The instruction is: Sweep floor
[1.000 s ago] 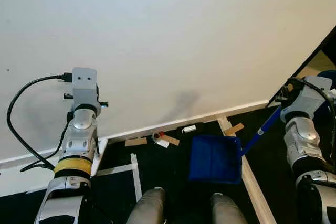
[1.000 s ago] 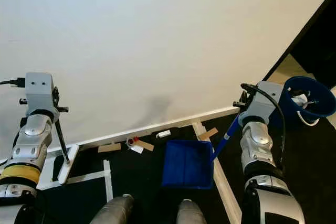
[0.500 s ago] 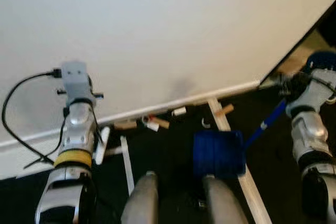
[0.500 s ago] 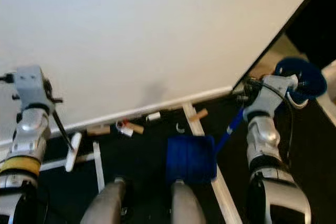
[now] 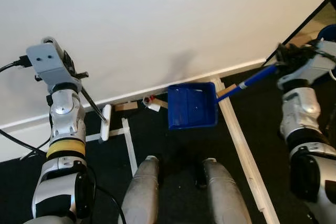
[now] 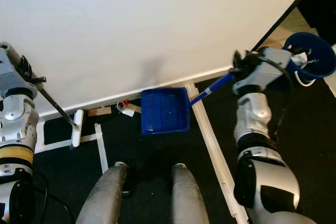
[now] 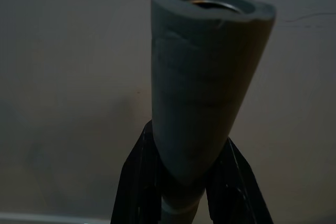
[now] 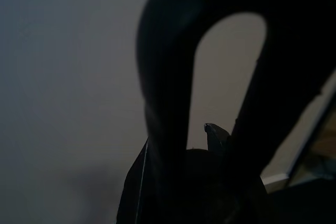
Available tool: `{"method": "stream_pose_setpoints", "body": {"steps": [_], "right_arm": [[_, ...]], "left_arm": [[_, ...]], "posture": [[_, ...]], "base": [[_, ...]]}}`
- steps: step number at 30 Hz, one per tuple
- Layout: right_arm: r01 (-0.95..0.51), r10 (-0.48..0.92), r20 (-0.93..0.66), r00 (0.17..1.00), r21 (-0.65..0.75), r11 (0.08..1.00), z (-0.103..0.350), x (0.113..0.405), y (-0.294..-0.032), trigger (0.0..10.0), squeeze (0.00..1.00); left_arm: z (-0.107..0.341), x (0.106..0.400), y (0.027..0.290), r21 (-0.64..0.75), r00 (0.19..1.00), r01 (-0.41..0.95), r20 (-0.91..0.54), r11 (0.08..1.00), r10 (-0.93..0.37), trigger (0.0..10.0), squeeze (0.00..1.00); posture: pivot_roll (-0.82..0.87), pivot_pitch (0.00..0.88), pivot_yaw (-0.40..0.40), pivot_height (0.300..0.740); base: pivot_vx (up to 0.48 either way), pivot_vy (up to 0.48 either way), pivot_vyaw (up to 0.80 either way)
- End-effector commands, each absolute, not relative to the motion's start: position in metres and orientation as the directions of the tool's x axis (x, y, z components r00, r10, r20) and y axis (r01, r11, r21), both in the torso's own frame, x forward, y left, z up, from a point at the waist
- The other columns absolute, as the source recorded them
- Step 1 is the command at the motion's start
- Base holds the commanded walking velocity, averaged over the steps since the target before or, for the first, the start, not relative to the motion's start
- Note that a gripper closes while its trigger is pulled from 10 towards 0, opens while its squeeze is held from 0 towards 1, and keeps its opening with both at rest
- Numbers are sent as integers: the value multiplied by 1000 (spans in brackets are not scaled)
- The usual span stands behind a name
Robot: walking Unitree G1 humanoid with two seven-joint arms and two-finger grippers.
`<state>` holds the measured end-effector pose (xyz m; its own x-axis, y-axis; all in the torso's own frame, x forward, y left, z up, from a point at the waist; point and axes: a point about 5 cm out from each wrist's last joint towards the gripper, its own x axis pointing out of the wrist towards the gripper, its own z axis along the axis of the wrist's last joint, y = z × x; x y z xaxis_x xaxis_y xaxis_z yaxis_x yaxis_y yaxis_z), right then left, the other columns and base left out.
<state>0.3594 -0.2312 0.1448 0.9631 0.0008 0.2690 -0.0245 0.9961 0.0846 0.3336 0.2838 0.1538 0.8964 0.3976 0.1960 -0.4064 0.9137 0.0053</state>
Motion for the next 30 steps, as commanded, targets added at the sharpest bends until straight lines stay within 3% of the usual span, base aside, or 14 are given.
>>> {"method": "stream_pose_setpoints", "body": {"steps": [1,5,10,19,28,30], "right_arm": [[-34,20,243,970,57,998,131,352,-231,10000,0],[-68,71,188,980,-23,997,115,347,-218,10000,0],[-19,29,150,988,-67,998,106,343,-219,10000,0],[166,-117,208,971,-234,958,120,339,-253,10000,0],[194,-151,179,972,-255,947,107,333,-250,10000,0],[219,-203,90,975,-230,948,87,329,-243,10000,0]], "left_arm": [[147,327,290,10,895,-411,193,911,402,10000,0],[141,325,287,22,905,-391,191,920,380,10000,0],[136,326,285,39,912,-382,174,923,370,10000,0],[134,331,277,22,922,-355,176,935,346,10000,0],[133,334,271,23,932,-324,181,946,315,10000,0],[131,335,268,31,938,-309,172,951,300,10000,0]], "posture": [[125,413,-33,740],[133,436,-26,740],[125,465,-17,740],[112,447,-6,740],[117,444,-2,740],[112,445,1,740]], "base": [[0,0,0],[0,0,0],[0,0,0],[0,0,0],[0,0,0],[0,0,0]]}}
